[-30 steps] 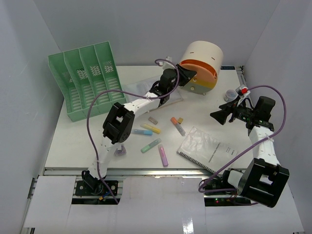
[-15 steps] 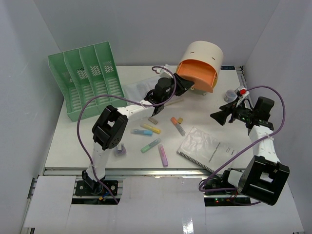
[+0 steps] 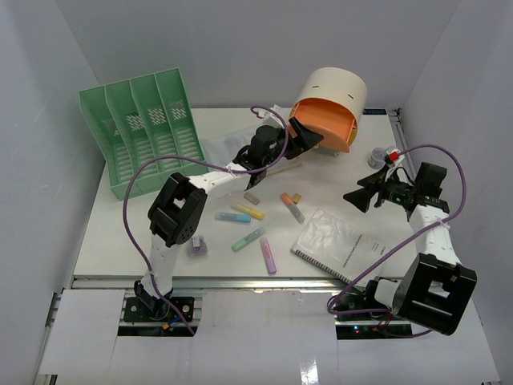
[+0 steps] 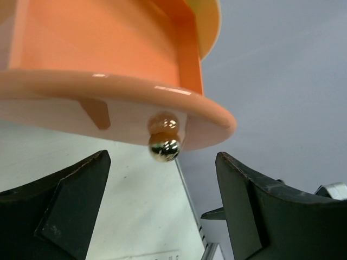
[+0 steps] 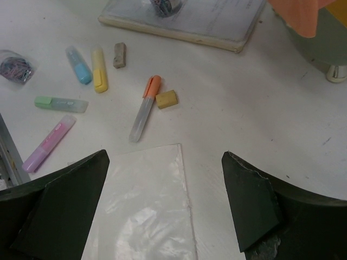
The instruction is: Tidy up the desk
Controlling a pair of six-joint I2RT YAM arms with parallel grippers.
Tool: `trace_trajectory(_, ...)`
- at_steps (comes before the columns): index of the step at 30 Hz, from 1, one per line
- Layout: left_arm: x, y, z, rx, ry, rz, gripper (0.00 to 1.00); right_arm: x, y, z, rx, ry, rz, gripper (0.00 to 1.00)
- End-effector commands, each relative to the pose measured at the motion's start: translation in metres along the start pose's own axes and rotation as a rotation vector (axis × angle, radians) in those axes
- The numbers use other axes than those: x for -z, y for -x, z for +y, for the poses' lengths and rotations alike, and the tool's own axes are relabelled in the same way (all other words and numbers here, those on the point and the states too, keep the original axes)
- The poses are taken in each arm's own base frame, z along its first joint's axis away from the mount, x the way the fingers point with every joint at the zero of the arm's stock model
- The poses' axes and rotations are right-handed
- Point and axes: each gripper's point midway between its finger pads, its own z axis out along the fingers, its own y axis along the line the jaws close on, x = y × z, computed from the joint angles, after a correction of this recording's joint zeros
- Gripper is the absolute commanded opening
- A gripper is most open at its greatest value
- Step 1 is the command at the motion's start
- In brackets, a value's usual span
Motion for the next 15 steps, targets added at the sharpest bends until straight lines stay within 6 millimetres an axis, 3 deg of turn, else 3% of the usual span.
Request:
trace_trajectory(1,0.036,0.023,-0.041,-0.103,-0.077,0.016,0.9,-0.011,0.003,0.019,0.107,0.088,0.037,0.91)
trace_trajectory(6,0.085,0.029,-0.033,-0.254,-0.01,0.02,0.9,-0.035,-0.01,0.038,0.222,0.111,0.179,0.91)
trace_trajectory(9,0.121,0.037,-0.027,-0.355,0.036,-0.003,0.91,-0.06,-0.025,0.058,0.301,0.14,0.286,0.91)
trace_trajectory(11,0.142,0.034,-0.009,-0.407,0.104,0.01,0.91,-0.076,-0.039,0.058,0.341,0.079,0.382,0.9)
trace_trajectory(12,0.158,0.038,-0.009,-0.459,0.123,0.006,0.91,-0.082,-0.046,0.052,0.368,0.012,0.436,0.9)
trace_trajectory(13,0.171,0.041,-0.005,-0.491,0.149,-0.001,0.91,-0.093,-0.055,0.058,0.372,-0.017,0.482,0.9)
trace_trajectory(15,0.205,0.034,0.011,-0.538,0.208,0.025,0.91,-0.109,-0.06,0.056,0.387,-0.091,0.525,0.89)
